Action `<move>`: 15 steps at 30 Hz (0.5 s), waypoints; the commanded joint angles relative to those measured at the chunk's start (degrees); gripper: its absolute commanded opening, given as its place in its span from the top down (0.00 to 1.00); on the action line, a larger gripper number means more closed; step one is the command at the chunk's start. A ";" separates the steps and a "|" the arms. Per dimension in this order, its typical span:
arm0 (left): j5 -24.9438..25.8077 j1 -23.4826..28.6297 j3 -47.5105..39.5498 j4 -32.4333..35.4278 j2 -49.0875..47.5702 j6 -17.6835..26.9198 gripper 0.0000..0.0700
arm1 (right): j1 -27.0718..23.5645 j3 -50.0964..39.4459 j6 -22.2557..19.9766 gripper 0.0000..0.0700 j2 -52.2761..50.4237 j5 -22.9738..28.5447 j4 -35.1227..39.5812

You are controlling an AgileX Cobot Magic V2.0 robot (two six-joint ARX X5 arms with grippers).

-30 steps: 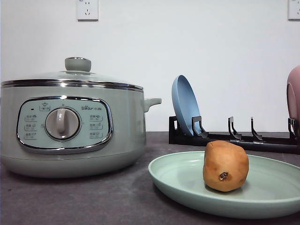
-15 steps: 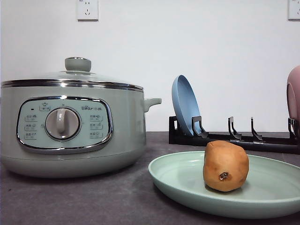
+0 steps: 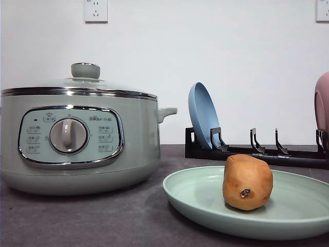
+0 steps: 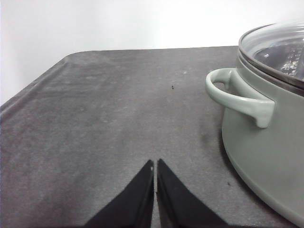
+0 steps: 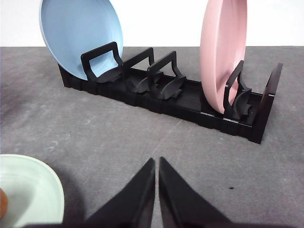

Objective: Transfer potato from steamer to green plate

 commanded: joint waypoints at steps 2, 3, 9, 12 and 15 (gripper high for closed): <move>-0.15 0.07 -1.07 -0.48 -0.11 -0.13 1.00 | -0.07 -0.28 0.81 1.00 -0.15 -0.09 0.55; -0.15 0.07 -1.07 -0.49 -0.11 -0.13 1.00 | -0.07 -0.28 0.81 1.00 -0.14 -0.09 0.55; -0.15 0.07 -1.07 -0.48 -0.13 -0.12 1.00 | -0.07 -0.28 0.81 1.00 -0.15 -0.09 0.55; -0.15 0.07 -1.07 -0.48 -0.11 -0.13 1.00 | -0.07 -0.28 0.81 1.00 -0.15 -0.09 0.55; -0.15 0.07 -1.07 -0.49 -0.11 -0.13 1.00 | -0.07 -0.28 0.81 1.00 -0.14 -0.09 0.55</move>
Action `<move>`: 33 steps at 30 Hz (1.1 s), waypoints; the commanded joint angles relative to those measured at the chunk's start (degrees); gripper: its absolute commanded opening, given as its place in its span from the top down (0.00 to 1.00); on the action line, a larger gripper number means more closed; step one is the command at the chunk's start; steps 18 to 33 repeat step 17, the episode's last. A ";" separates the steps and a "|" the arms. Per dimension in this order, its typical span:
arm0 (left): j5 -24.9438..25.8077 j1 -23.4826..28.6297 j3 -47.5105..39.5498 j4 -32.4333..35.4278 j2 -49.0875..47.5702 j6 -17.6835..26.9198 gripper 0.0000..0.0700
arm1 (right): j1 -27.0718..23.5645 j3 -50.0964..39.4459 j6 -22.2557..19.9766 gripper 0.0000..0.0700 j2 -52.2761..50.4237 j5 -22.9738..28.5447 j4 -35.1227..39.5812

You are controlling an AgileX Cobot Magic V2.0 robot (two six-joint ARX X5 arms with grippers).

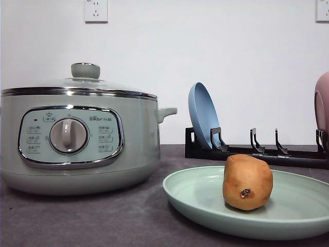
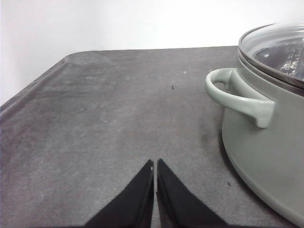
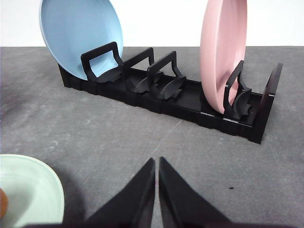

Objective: Transfer potato from steamer to green plate

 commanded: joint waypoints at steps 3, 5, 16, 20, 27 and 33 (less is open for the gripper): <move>-0.15 0.07 -1.07 -0.48 -0.11 -0.13 1.00 | -0.07 -0.28 0.81 1.00 -0.13 -0.09 0.55; -0.15 0.07 -1.07 -0.48 -0.11 -0.13 1.00 | -0.07 -0.28 0.81 1.00 -0.15 -0.09 0.55; -0.15 0.07 -1.07 -0.49 -0.12 -0.13 1.00 | -0.07 -0.28 0.81 1.00 -0.15 -0.09 0.55; -0.15 0.07 -1.07 -0.50 -0.12 -0.13 1.00 | -0.07 -0.28 0.81 1.00 -0.15 -0.09 0.55; -0.15 0.07 -1.07 -0.50 -0.12 -0.13 1.00 | -0.07 -0.28 0.81 1.00 -0.15 -0.09 0.55; -0.15 0.07 -1.07 -0.50 -0.12 -0.13 1.00 | -0.07 -0.28 0.81 1.00 -0.15 -0.09 0.55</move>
